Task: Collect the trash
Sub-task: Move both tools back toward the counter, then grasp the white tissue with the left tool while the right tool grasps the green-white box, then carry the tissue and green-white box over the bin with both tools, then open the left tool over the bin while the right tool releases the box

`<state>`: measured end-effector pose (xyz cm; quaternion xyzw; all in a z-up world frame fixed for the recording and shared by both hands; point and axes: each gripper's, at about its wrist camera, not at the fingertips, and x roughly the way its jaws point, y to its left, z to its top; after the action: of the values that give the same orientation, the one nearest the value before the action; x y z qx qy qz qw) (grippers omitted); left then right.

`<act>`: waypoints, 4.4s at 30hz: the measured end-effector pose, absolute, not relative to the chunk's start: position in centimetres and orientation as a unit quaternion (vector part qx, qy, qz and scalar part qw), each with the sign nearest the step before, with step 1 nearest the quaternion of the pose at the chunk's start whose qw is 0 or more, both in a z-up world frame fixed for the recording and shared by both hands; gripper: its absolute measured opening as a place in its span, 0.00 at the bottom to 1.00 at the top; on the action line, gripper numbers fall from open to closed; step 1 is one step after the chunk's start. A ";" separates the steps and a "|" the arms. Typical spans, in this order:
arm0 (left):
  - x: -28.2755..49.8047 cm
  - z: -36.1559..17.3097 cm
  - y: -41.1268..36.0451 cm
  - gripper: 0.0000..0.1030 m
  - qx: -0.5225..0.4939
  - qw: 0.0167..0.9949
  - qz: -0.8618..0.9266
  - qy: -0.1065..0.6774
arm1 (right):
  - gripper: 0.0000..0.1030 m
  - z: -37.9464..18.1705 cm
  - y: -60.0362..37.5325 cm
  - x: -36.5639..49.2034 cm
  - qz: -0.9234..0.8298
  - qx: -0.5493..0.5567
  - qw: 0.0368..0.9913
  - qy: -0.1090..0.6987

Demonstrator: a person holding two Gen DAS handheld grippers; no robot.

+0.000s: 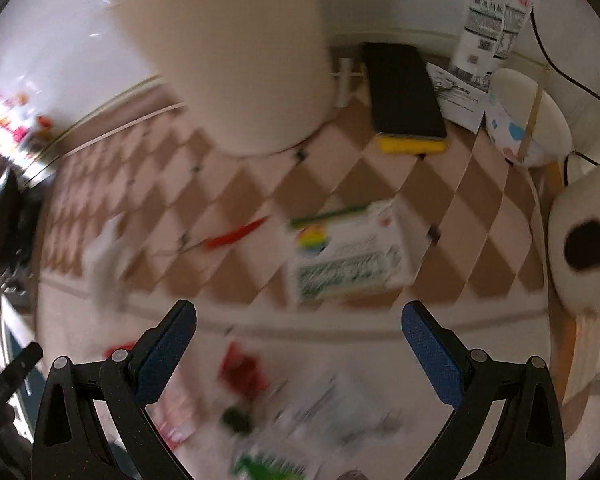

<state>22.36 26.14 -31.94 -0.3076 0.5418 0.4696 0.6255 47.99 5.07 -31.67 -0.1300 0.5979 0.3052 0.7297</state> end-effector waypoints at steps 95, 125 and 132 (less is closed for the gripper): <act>-55.5 -82.7 15.3 0.94 -0.699 0.326 0.549 0.321 | 1.00 -90.1 26.3 -36.3 0.622 -0.538 0.270 0.501; -49.9 -59.6 8.2 0.94 -0.603 0.281 0.660 0.348 | 1.00 -68.4 22.3 -34.8 0.646 -0.574 0.343 0.370; -47.2 -50.7 5.7 0.94 -0.594 0.297 0.668 0.337 | 1.00 -56.7 19.8 -32.9 0.667 -0.557 0.349 0.349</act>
<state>-47.23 5.66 -50.70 -0.5936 0.3369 0.6676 0.2973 -32.88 19.78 -56.65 -0.5573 0.3492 0.6673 0.3495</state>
